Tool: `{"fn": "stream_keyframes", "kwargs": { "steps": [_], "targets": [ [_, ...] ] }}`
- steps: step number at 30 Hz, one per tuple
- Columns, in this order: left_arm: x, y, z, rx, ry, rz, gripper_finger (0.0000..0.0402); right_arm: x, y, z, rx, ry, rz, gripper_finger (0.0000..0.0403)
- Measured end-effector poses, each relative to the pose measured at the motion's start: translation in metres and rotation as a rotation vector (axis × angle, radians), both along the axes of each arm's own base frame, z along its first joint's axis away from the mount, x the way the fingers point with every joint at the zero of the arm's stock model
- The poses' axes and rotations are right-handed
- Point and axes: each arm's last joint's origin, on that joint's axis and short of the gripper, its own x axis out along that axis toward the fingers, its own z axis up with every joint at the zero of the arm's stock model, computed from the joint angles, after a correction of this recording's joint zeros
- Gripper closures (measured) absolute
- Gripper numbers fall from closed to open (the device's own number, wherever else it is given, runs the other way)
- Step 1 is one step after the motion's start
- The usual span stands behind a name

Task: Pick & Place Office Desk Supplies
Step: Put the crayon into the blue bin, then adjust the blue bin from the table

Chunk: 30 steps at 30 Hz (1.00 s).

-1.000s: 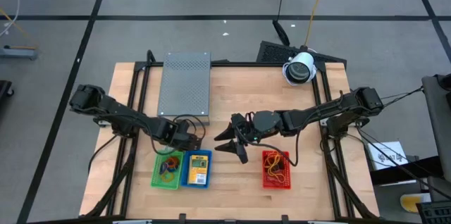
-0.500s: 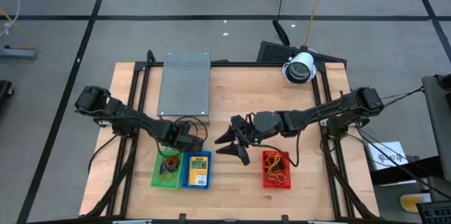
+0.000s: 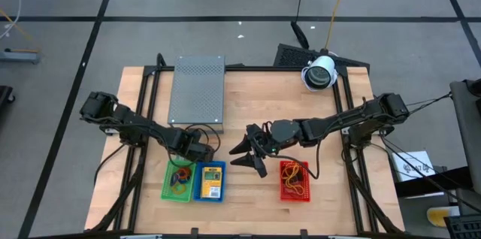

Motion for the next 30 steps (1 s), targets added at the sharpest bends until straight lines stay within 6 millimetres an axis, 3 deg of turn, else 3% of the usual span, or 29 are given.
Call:
{"fn": "stream_keyframes", "kwargs": {
  "steps": [16,25,30],
  "targets": [
    [-0.005,0.003,0.035,0.036,-0.201,-0.023,0.0391,0.0,-0.001,0.0,0.003,0.002,-0.007,0.0222],
    [-0.002,0.001,0.06,0.009,-0.39,-0.217,0.0386,0.0,-0.001,-0.001,0.001,0.008,-0.008,0.0222],
    [-0.006,0.001,0.065,-0.007,-0.392,-0.246,0.0393,0.0,-0.001,-0.001,0.001,0.009,-0.01,0.0222]
  ]
}}
